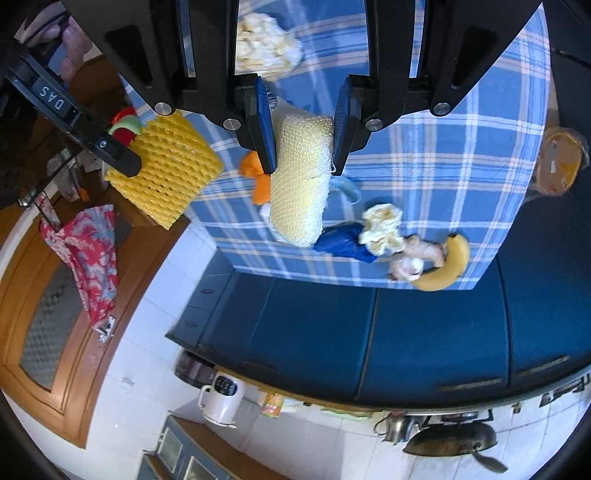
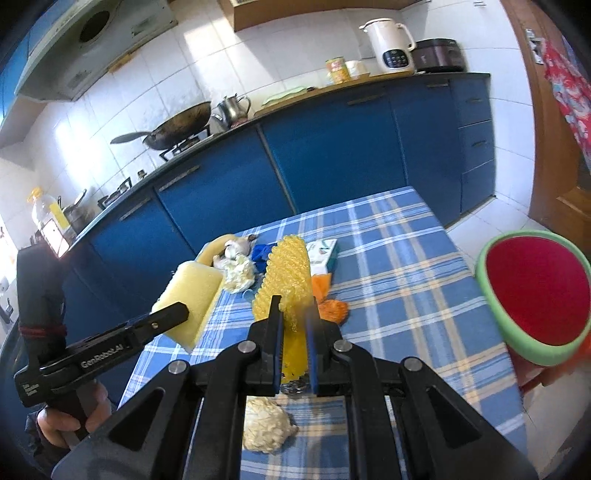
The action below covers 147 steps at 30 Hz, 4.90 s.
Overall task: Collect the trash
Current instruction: 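Carry the sponge and yellow net with both tools over the red bucket, then open both tools to drop the sponge and net into the bucket, then move both tools back to the table toward the crumpled paper and steel wool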
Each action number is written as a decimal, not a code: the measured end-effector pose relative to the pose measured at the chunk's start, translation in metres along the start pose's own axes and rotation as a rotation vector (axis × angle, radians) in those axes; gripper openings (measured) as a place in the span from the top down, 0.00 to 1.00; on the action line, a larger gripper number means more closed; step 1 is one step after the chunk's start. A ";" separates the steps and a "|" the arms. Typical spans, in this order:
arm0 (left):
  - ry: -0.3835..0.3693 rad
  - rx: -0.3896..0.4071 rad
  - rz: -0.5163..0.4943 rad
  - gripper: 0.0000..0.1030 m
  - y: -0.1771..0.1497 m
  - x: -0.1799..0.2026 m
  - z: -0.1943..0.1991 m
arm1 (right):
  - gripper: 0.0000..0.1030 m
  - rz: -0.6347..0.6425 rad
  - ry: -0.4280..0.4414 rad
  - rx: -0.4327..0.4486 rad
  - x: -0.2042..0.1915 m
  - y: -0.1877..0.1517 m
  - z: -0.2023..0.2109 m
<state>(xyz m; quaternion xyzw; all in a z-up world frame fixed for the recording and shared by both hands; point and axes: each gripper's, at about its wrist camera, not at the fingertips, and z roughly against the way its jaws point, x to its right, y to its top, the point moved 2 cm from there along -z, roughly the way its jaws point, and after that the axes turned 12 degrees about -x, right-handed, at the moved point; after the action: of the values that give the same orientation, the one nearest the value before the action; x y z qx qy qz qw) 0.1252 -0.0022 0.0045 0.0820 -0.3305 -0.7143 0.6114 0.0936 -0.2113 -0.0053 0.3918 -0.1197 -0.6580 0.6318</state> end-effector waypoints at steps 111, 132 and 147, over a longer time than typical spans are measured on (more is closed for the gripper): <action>0.049 -0.175 -0.172 0.47 -0.013 0.165 -0.069 | 0.63 -0.343 -0.168 0.111 0.194 -0.046 0.088; 0.173 -0.198 0.008 0.45 -0.066 0.058 -0.029 | 0.56 -0.250 -0.109 0.062 0.124 -0.057 0.078; 0.151 -0.279 0.041 0.38 -0.090 0.051 -0.053 | 0.56 -0.230 -0.092 0.024 0.112 -0.063 0.066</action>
<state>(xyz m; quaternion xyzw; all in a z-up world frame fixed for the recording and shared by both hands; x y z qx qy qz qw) 0.0673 -0.0660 -0.0732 0.0430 -0.1830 -0.7323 0.6546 0.0147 -0.3267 -0.0434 0.3802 -0.1107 -0.7420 0.5410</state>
